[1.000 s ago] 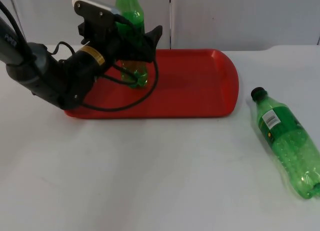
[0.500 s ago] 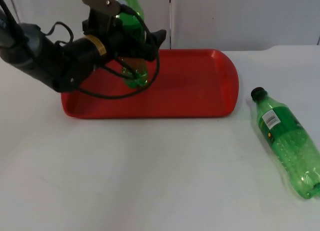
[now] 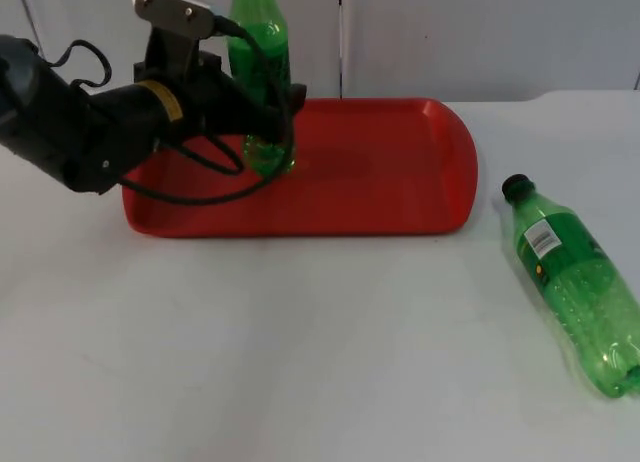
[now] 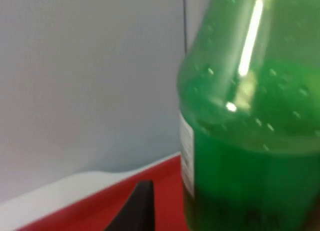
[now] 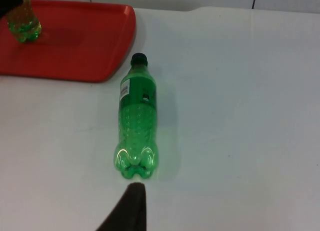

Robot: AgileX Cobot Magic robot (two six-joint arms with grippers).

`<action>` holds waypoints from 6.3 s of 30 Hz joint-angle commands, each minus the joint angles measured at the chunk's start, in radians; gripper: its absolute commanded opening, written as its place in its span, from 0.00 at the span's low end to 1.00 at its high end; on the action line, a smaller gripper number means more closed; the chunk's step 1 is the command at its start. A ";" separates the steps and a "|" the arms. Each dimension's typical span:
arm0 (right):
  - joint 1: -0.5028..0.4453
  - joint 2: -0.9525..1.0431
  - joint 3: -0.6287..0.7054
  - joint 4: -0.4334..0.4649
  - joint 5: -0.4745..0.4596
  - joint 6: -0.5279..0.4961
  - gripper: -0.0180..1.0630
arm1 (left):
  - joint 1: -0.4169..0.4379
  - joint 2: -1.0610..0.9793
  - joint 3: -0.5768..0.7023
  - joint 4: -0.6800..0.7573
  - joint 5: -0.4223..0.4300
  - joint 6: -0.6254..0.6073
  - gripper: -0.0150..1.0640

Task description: Place the bottle upright on the tray.

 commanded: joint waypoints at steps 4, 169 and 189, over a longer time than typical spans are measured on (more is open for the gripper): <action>-0.005 -0.004 0.001 0.002 0.001 -0.005 0.99 | 0.000 -0.067 0.081 0.011 0.002 -0.009 0.99; -0.005 -0.004 0.001 0.002 0.001 -0.005 0.99 | -0.303 -2.319 0.757 -0.429 1.867 0.145 0.99; -0.005 -0.004 0.001 0.002 0.001 -0.005 0.99 | -0.303 -2.319 0.757 -0.409 1.867 0.134 0.99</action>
